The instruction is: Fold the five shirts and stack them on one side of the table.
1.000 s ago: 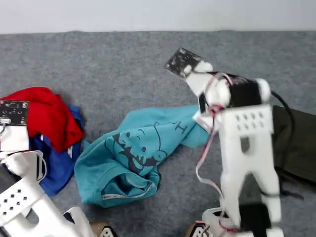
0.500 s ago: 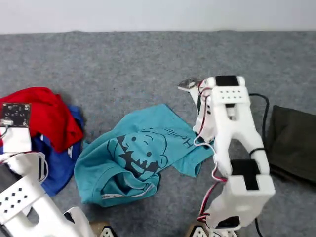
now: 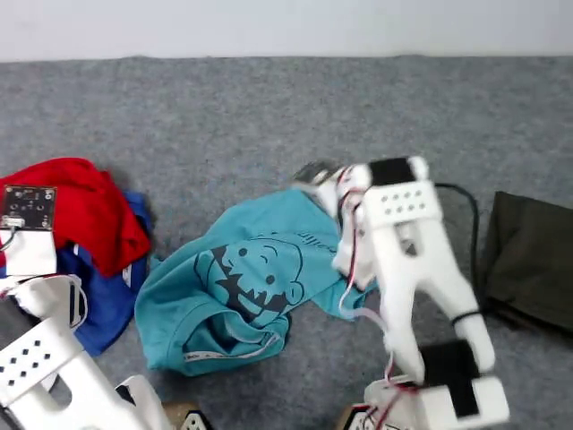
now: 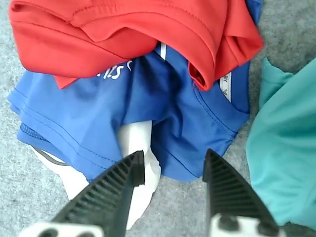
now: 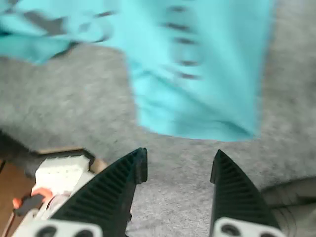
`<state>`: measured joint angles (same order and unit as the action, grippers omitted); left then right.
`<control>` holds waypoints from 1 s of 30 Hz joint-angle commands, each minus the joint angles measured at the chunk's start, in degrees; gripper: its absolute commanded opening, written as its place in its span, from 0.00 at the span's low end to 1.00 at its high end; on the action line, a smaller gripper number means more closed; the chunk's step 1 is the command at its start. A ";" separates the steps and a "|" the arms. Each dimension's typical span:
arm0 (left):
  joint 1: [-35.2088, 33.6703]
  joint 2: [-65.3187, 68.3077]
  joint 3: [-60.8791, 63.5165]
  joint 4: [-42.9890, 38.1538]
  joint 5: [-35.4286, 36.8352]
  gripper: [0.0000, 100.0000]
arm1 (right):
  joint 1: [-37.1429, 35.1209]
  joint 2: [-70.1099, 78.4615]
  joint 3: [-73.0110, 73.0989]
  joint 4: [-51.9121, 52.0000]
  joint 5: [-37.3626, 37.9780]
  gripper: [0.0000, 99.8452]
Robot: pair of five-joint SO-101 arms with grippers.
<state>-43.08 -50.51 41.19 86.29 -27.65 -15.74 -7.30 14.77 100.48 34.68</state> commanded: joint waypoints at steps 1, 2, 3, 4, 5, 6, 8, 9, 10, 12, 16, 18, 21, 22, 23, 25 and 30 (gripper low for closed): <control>0.18 -0.79 -0.31 -1.32 0.00 0.20 | -5.05 -4.26 3.78 0.31 0.62 0.22; 0.18 -0.79 -0.31 -1.32 0.00 0.20 | -5.85 -3.74 4.48 -1.10 0.62 0.22; 0.18 -0.79 -0.31 -1.32 0.00 0.20 | -6.37 -3.12 4.92 -2.95 0.70 0.22; 0.18 -0.79 -0.31 -1.32 0.00 0.20 | -6.73 -2.24 5.01 -4.70 0.70 0.22; 0.18 -0.79 -0.31 -1.32 0.00 0.20 | -6.90 -1.10 5.01 -6.20 0.70 0.22; 0.18 -0.79 -0.31 -1.32 0.00 0.20 | -6.90 0.22 5.01 -7.25 0.70 0.22; 0.18 -0.79 -0.31 -1.32 0.00 0.20 | -7.43 3.30 5.01 -7.87 0.70 0.22; 0.18 -0.79 -0.31 -1.32 0.00 0.20 | -7.52 4.79 5.01 -7.69 0.70 0.22; 0.18 -0.79 -0.31 -1.32 0.00 0.20 | -7.60 6.20 5.10 -7.69 0.62 0.22; 0.18 -0.79 0.13 -1.32 0.00 0.20 | -7.78 8.40 5.01 -7.87 0.44 0.22; 0.18 -1.05 2.68 -2.90 0.00 0.20 | -7.78 12.35 4.92 -11.38 0.35 0.22; 0.18 -1.05 3.47 -2.99 0.00 0.20 | -7.25 13.85 4.92 -13.05 0.35 0.22; 0.18 -1.05 4.00 -2.99 0.00 0.20 | -6.99 15.96 4.92 -15.87 0.53 0.22; 0.18 -1.05 4.00 -2.99 0.00 0.20 | -6.99 16.57 4.92 -16.57 0.53 0.22; 0.18 -1.05 4.00 -2.99 0.00 0.20 | -7.08 17.19 4.92 -17.36 0.44 0.22; 0.18 -1.05 4.00 -2.99 0.00 0.20 | -7.08 18.42 4.92 -18.59 0.62 0.20; 0.18 -1.05 3.91 -2.99 0.00 0.20 | -6.37 22.02 5.01 -19.65 0.70 0.09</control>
<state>-43.16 -50.51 45.58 84.70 -27.65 -22.95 14.07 20.04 81.32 34.86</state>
